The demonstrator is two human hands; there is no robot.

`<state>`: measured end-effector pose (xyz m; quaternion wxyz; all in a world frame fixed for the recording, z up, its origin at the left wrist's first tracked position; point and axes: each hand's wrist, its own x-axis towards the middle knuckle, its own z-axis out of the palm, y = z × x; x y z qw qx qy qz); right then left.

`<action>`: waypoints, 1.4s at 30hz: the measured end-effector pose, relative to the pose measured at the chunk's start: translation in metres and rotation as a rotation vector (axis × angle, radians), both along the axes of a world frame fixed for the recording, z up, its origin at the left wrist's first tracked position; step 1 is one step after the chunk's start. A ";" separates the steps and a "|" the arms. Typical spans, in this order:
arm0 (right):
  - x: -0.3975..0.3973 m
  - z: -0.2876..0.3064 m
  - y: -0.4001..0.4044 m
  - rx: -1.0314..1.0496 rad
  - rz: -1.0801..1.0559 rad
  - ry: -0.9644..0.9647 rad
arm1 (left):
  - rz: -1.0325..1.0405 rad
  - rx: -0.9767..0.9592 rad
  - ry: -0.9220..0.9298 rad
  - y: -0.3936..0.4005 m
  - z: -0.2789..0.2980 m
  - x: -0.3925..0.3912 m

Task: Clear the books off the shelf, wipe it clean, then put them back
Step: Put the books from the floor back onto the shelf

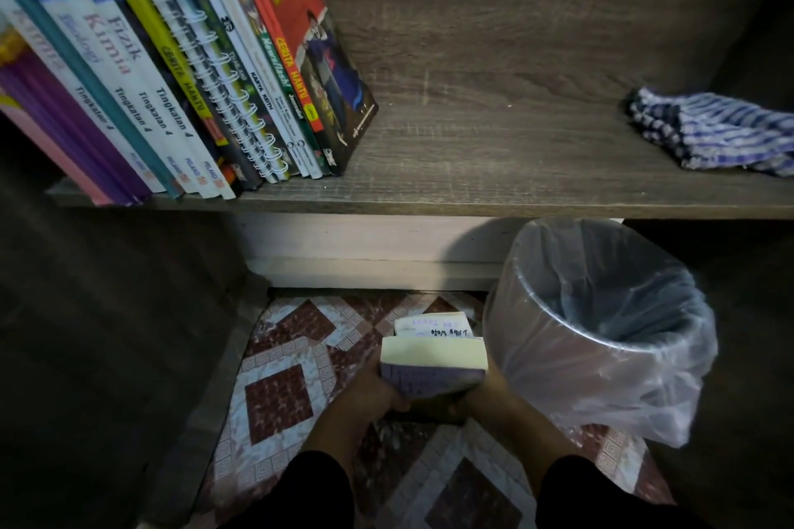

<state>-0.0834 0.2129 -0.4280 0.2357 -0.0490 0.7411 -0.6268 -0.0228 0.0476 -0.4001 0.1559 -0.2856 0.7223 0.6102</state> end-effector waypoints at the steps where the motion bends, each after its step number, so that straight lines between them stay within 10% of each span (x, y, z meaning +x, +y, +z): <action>1: 0.000 0.006 -0.004 -0.022 -0.031 -0.021 | 0.000 -0.008 0.001 -0.001 0.001 0.000; 25: 0.028 0.336 0.051 -0.110 0.203 0.136 | -0.165 -0.058 0.265 0.001 0.313 0.037; 42: -0.084 0.333 0.018 -0.150 -0.040 -0.126 | 0.086 0.160 0.342 0.001 0.329 -0.067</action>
